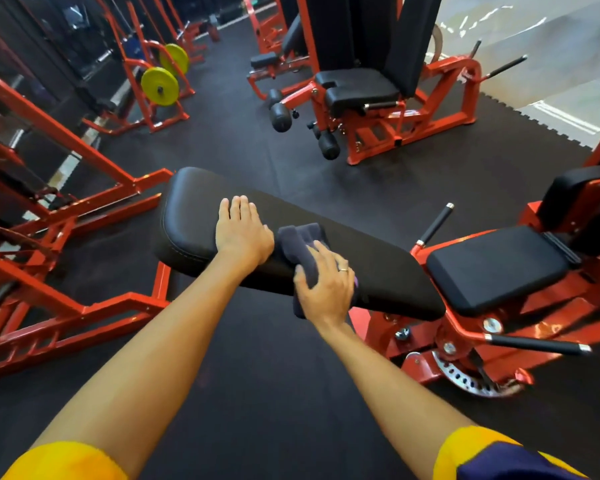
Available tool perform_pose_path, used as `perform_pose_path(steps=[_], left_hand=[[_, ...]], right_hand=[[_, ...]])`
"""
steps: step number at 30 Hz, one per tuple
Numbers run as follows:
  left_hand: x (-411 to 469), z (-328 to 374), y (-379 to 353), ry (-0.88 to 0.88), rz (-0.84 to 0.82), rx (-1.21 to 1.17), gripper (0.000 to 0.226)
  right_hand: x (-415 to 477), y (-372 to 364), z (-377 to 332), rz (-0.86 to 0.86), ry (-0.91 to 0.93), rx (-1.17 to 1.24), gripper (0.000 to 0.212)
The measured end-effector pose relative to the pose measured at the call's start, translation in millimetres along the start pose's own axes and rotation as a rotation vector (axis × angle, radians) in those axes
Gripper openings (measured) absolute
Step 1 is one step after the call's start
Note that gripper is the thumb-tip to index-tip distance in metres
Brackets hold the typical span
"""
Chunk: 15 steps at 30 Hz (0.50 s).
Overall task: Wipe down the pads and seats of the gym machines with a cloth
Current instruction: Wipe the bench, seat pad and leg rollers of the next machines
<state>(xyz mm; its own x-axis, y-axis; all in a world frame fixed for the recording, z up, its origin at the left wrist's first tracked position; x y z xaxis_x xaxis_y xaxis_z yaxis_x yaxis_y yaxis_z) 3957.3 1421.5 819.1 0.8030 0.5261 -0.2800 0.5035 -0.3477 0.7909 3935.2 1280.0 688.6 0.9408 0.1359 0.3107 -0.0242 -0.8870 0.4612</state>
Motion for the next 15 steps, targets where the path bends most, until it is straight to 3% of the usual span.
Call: perform_pose_path(steps=[3,6,11,15], left_hand=[[-2.8,-1.6,0.1,-0.012,-0.001,-0.009,0.064],[-5.0,-0.2,-0.7,-0.026,-0.02,0.005,0.065],[-6.1,4.9,-7.0,-0.088,-0.013,0.071,0.063],[-11.8,11.7,-12.2,-0.137,-0.017,0.083,0.064]], right_hand=[[-4.7,-1.4,46.8,0.082,-0.229,0.04,0.049],[-8.3,-8.8,31.0,0.168,-0.462,0.177,0.053],[-17.4,-21.0,-52.8,0.181,-0.254,0.199,0.046],[-25.7,-20.3,-3.3,0.133,-0.127,0.039,0.049]])
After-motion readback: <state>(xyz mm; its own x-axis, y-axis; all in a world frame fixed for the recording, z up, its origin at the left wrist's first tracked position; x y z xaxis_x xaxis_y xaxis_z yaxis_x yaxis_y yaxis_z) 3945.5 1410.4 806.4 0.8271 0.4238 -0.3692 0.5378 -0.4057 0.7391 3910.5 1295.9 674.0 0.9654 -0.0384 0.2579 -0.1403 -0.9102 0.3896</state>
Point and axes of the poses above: each hand's wrist, its own x-axis towards the middle knuckle, its own y-axis out of the back of the hand, z = x × y, the point moved 3 cm from there along x, towards the middle knuckle, and after that the axes turned 13 degrees about -z, right-handed, at the moved point
